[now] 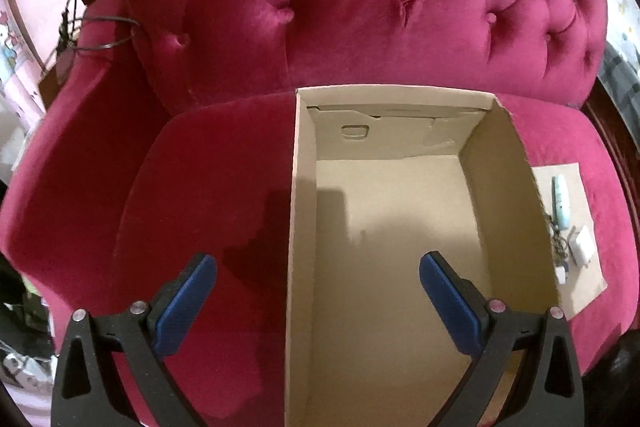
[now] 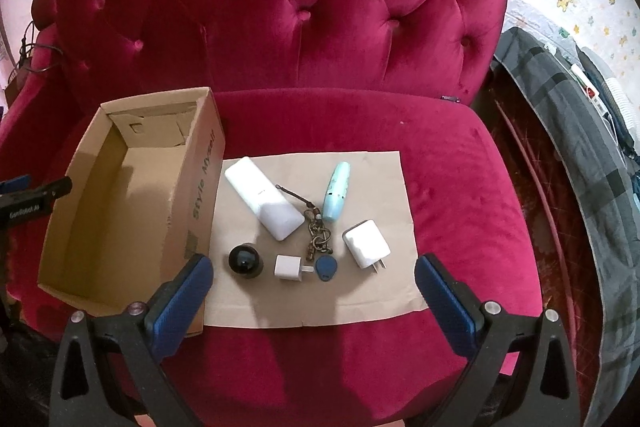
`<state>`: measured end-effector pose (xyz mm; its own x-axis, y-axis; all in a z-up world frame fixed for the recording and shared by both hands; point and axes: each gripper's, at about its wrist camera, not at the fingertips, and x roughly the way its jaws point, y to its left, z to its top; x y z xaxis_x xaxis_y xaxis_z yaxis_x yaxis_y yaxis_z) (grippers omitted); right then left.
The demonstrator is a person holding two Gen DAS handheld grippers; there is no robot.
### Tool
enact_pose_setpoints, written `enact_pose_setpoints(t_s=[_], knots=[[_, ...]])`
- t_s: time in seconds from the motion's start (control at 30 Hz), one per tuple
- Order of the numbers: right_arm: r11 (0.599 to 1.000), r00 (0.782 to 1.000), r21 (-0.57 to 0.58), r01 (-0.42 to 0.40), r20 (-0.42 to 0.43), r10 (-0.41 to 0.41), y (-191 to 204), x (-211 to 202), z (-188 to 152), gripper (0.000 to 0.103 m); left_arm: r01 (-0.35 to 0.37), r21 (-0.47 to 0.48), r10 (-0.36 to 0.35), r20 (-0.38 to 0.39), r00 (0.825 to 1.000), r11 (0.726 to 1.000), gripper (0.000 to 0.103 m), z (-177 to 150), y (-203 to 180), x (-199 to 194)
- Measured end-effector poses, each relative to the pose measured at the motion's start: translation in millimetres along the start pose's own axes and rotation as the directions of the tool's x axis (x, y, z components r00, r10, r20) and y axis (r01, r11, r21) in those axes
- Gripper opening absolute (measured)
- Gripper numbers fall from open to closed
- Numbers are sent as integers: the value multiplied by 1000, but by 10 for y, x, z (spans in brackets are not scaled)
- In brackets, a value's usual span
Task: Organize rigid objects
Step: 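Move the left tool into the cardboard box while the right tool approaches the items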
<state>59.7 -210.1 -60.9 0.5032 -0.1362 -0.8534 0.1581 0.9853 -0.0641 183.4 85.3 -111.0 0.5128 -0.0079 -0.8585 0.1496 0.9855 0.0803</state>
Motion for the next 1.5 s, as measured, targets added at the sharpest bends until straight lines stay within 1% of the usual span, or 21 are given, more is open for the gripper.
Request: enact_pose_setpoints(t_s=[0.1, 0.27, 0.33, 0.43, 0.5, 0.53, 0.57, 0.6, 0.63, 0.67, 0.7, 0.77, 0.8, 0.87, 0.9, 0.93, 1.03, 1.23, 1.4, 1.5], knots=[[1000, 1000, 1, 7, -6, -7, 3, 46, 3, 103, -4, -7, 3, -24, 1000, 1000, 103, 5, 71, 181], [1000, 1000, 14, 14, -22, -14, 0, 174, -2, 103, 9, -9, -10, -35, 999, 1000, 103, 2, 169, 405], [1000, 999, 15, 17, -30, -17, 1, 215, -13, 103, 10, -15, -11, -41, 999, 1000, 103, 0, 186, 449], [1000, 999, 15, 21, -37, -21, 5, 256, -26, 103, 45, -27, -46, -37, 998, 999, 103, 11, 204, 473], [1000, 999, 13, 27, -41, -26, 13, 279, -28, 103, 50, -21, -51, -38, 998, 999, 101, 11, 194, 491], [1000, 999, 12, 27, -42, -27, 16, 284, -30, 103, 50, -20, -51, -40, 998, 999, 97, 10, 190, 499], [1000, 999, 11, 28, -44, -27, 20, 292, -31, 103, 53, -20, -54, -44, 998, 998, 90, 13, 185, 516], [1000, 999, 10, 28, -44, -28, 23, 300, -31, 103, 57, -18, -58, -54, 997, 998, 86, 10, 179, 535], [1000, 999, 9, 29, -45, -29, 26, 304, -31, 103, 59, -17, -59, -61, 996, 998, 81, 3, 181, 546], [1000, 998, 9, 30, -47, -30, 28, 310, -32, 103, 65, -15, -65, -68, 996, 998, 73, -7, 178, 557], [999, 998, 8, 31, -50, -31, 34, 320, -35, 103, 73, -12, -73, -72, 995, 997, 69, -9, 172, 568], [999, 998, -2, 39, -55, -39, 53, 341, -50, 103, 80, -8, -81, -82, 993, 997, 54, -7, 154, 587], [999, 998, -3, 39, -54, -39, 58, 350, -58, 103, 83, -7, -83, -87, 993, 997, 50, -17, 147, 592], [999, 998, -2, 37, -58, -37, 59, 378, -69, 103, 94, -8, -94, -107, 990, 996, 28, -29, 144, 635], [999, 997, -2, 38, -60, -38, 56, 391, -74, 103, 73, -4, -73, -119, 990, 997, 24, -39, 143, 666], [999, 997, -2, 39, -61, -39, 54, 399, -77, 103, 60, -2, -60, -122, 991, 998, 15, -35, 145, 683], [999, 998, 4, 42, -56, -41, 30, 420, -84, 103, 71, -20, -73, -123, 990, 997, 15, -28, 186, 678], [999, 997, 14, 44, -67, -43, -44, 508, -116, 103, 57, -10, -58, -115, 992, 998, 15, -23, 183, 658], [997, 995, -18, 70, -74, -71, -120, 619, -107, 103, 70, -30, -73, -115, 991, 997, 15, -33, 182, 665], [998, 995, -24, 60, -79, -62, -195, 710, -64, 103, 65, -20, -67, -113, 991, 998, 15, -33, 172, 661]])
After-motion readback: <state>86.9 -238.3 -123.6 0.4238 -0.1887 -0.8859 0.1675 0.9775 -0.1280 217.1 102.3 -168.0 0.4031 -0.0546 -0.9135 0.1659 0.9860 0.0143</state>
